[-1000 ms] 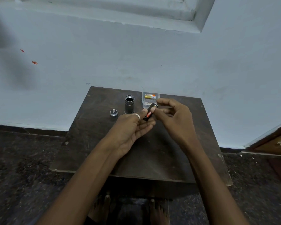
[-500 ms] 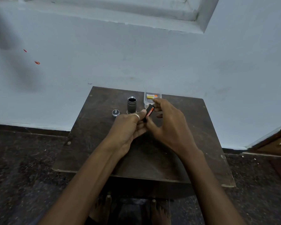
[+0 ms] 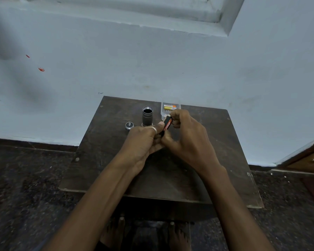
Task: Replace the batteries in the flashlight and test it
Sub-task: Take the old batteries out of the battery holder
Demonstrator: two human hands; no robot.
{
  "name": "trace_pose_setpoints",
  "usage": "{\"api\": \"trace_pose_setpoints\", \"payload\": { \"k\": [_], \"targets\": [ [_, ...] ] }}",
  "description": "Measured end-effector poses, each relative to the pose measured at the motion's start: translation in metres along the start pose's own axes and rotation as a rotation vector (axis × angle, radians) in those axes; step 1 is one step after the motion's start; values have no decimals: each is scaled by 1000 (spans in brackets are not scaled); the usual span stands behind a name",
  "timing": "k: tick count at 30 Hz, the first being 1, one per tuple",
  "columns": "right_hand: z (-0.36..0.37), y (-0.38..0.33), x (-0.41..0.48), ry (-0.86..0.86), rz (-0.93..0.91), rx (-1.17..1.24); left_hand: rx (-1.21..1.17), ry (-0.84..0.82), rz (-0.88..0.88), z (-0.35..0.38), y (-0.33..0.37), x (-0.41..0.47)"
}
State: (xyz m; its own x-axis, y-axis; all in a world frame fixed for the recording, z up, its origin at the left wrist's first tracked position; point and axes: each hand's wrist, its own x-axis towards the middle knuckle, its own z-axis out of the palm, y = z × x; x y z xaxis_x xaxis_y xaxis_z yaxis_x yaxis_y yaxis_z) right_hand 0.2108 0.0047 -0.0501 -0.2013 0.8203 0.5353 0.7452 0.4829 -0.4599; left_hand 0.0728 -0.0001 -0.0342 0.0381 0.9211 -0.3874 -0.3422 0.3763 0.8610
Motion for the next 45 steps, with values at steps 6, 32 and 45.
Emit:
{"api": "trace_pose_setpoints", "payload": {
  "k": [6,32,45],
  "targets": [
    [0,-2,5,33,136,185,-15,0,10,-1,3,-1],
    [-3,-1,12,-9,422,539,-107,29,12,-1,3,2],
    [-9,29,5,19,709,238,-79,5,-39,-4,2,2]
  ]
}}
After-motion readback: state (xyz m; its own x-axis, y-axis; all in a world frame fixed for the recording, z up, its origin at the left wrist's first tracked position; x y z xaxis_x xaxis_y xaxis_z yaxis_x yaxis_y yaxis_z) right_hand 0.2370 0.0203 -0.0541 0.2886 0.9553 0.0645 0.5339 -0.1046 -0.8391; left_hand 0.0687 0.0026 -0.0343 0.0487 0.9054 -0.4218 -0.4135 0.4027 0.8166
